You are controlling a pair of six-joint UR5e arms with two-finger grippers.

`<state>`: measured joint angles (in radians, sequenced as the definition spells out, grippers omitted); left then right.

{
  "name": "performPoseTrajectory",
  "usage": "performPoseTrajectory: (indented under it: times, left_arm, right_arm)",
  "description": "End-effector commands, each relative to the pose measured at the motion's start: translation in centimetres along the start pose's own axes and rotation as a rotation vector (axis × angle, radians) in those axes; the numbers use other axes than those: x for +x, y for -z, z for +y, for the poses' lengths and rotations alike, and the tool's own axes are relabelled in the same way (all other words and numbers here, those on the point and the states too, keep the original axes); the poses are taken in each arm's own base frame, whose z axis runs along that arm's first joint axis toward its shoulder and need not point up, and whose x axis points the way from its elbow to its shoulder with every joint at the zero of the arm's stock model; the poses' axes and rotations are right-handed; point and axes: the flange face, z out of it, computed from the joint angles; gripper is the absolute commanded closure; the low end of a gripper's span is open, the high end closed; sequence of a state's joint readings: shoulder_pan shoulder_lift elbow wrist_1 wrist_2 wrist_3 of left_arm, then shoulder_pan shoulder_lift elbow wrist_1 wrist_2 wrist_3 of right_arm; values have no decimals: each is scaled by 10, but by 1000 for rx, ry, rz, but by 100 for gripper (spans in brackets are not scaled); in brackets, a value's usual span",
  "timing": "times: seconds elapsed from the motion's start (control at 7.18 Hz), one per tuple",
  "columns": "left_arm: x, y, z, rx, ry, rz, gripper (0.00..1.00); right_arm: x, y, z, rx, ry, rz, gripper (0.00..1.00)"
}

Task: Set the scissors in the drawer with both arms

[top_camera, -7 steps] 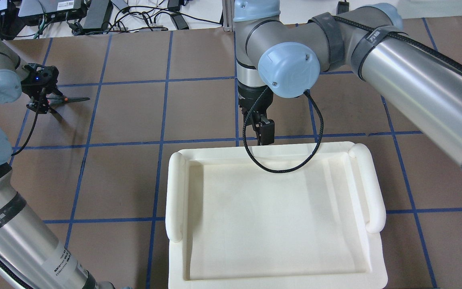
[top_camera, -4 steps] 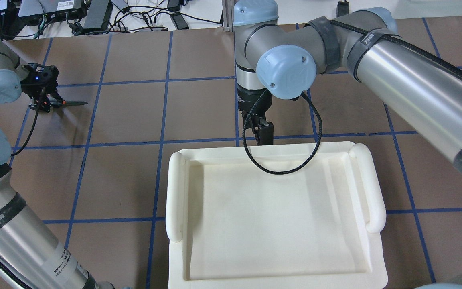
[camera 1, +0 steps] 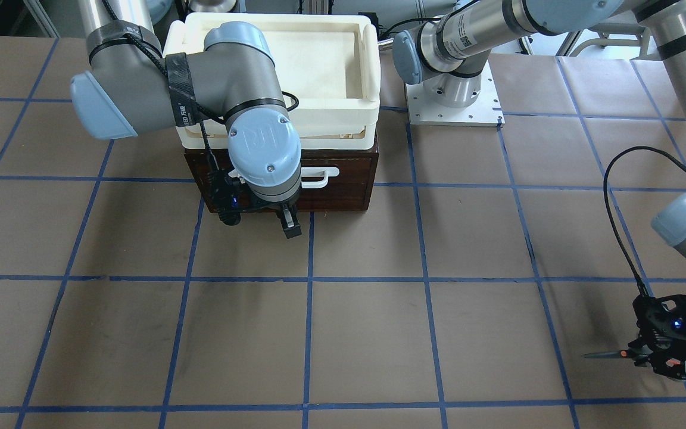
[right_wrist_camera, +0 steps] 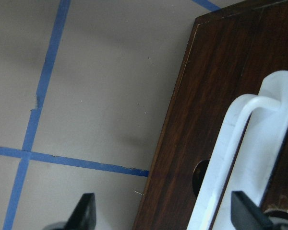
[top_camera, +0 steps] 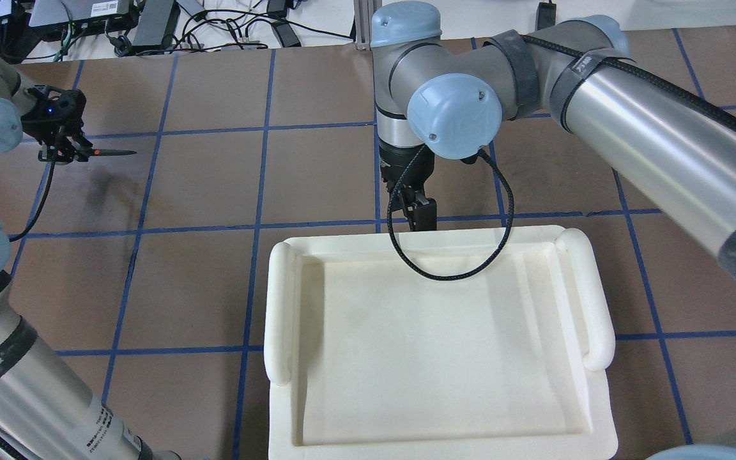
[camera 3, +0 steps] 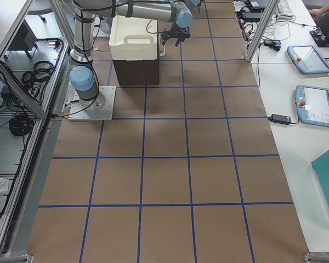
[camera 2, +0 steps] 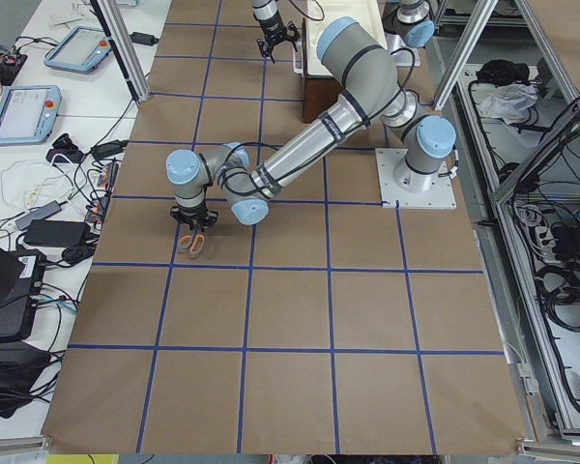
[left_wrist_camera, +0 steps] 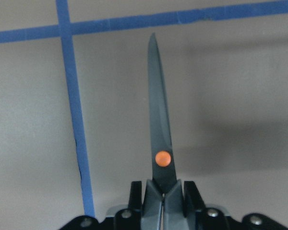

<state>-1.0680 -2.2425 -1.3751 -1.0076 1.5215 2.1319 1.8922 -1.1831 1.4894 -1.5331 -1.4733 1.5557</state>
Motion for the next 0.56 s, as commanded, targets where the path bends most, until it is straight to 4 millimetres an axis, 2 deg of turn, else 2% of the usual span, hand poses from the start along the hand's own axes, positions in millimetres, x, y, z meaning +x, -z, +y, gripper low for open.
performPoseTrajectory:
  times: [0.0,0.28,0.42]
  left_arm:
    - [15,31,-23,32,44,-17,100]
    - [26,77,-69,65,88,9,100]
    - [36,110,-95,87,130,50,100]
  right_arm:
    - [-2,-5,-1,-3,-6,13,0]
    - [-3,-6,0,-3,-54,17,0]
    - [-5,-10,0,-3,-55,24,0]
